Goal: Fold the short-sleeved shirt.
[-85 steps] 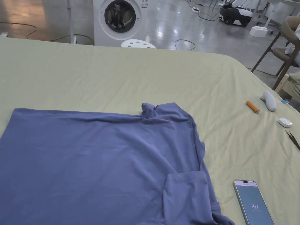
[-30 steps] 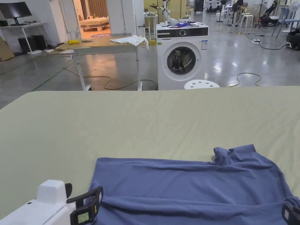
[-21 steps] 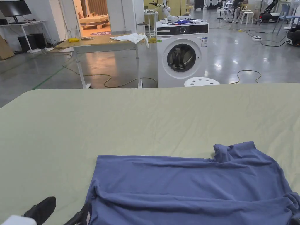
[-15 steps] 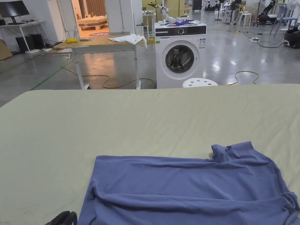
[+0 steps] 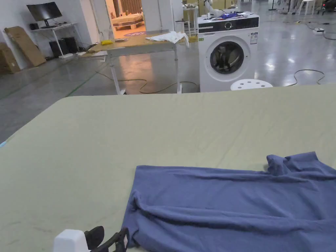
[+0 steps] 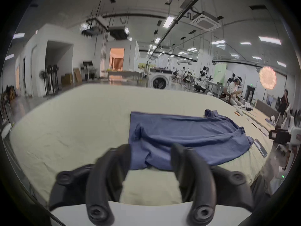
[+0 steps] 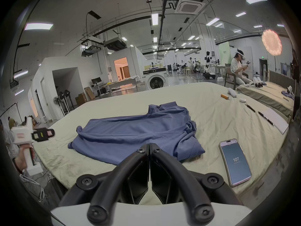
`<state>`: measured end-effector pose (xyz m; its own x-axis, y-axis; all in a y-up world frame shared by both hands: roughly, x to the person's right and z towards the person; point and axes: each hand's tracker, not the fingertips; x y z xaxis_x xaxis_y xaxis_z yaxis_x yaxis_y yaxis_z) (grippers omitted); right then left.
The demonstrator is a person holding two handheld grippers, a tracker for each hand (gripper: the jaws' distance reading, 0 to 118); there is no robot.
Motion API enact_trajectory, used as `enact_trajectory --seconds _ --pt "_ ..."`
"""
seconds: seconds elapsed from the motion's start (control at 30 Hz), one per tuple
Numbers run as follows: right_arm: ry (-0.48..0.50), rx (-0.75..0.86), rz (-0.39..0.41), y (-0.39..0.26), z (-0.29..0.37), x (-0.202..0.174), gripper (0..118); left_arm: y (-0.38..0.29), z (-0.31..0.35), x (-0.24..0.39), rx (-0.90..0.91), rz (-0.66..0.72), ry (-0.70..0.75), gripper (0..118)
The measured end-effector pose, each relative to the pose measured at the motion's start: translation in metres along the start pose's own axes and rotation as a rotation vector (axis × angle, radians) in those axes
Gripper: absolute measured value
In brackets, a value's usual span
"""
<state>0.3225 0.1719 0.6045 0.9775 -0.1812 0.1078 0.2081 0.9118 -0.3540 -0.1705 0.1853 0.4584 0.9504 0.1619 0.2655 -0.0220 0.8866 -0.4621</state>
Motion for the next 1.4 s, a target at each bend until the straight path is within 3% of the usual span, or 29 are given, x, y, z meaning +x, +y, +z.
enact_trajectory --seconds 0.07,0.27,0.3,0.37,0.4,0.6,0.63,0.67,0.7,0.73,0.9,1.0,1.03,1.07,1.1,1.17,1.33,1.4 --pt "-0.008 -0.007 -0.008 -0.003 0.002 0.003 0 -0.004 -0.031 -0.012 -0.065 0.000 0.024 71" --pt "-0.056 -0.035 -0.028 -0.010 0.013 0.016 0 -0.013 -0.096 -0.027 -0.191 -0.031 0.051 70" --pt "-0.065 -0.041 -0.035 -0.012 0.013 0.019 0 -0.014 -0.103 -0.029 -0.233 -0.023 0.049 63" --pt "-0.090 -0.052 -0.043 -0.013 0.015 0.023 0 -0.015 -0.112 -0.025 -0.271 -0.055 0.052 29" --pt "-0.099 -0.057 -0.047 -0.014 0.014 0.025 0 -0.013 -0.112 -0.023 -0.271 -0.047 0.069 24" --pt "-0.140 -0.091 -0.111 0.000 -0.010 0.043 3 -0.002 -0.121 -0.017 -0.354 -0.092 0.067 17" --pt "-0.150 -0.106 -0.138 0.004 -0.020 0.050 17 0.000 -0.125 -0.014 -0.374 -0.113 0.072 17" --pt "-0.159 -0.146 -0.164 0.007 -0.033 0.058 42 0.002 -0.128 -0.011 -0.391 -0.136 0.077 17" --pt "-0.165 -0.168 -0.170 0.007 -0.046 0.064 77 0.002 -0.130 -0.006 -0.404 -0.161 0.082 17" --pt "-0.160 -0.144 -0.161 0.003 -0.059 0.073 86 0.003 -0.134 -0.003 -0.421 -0.199 0.082 17" --pt "-0.238 -0.298 -0.197 -0.011 -0.124 0.101 79 0.008 -0.137 0.001 -0.446 -0.228 0.081 17" --pt "-0.265 -0.360 -0.208 -0.018 -0.142 0.107 57 0.007 -0.136 0.000 -0.448 -0.219 0.080 17" --pt "-0.263 -0.341 -0.173 -0.017 -0.136 0.104 45 0.007 -0.136 0.000 -0.445 -0.217 0.079 17" --pt "-0.245 -0.340 -0.153 -0.013 -0.131 0.102 23 0.007 -0.136 -0.001 -0.442 -0.215 0.080 15" --pt "-0.223 -0.344 -0.150 -0.011 -0.128 0.102 17 0.008 -0.134 -0.001 -0.442 -0.214 0.079 6" --pt "-0.229 -0.331 -0.137 -0.008 -0.119 0.099 13 0.013 -0.131 -0.004 -0.443 -0.201 0.066 0" --pt "-0.257 -0.249 -0.117 -0.002 -0.099 0.089 13 0.019 -0.094 -0.008 -0.367 -0.208 0.083 0" --pt "-0.248 -0.257 -0.106 -0.002 -0.095 0.087 13 0.020 -0.078 -0.019 -0.348 -0.149 0.065 0"
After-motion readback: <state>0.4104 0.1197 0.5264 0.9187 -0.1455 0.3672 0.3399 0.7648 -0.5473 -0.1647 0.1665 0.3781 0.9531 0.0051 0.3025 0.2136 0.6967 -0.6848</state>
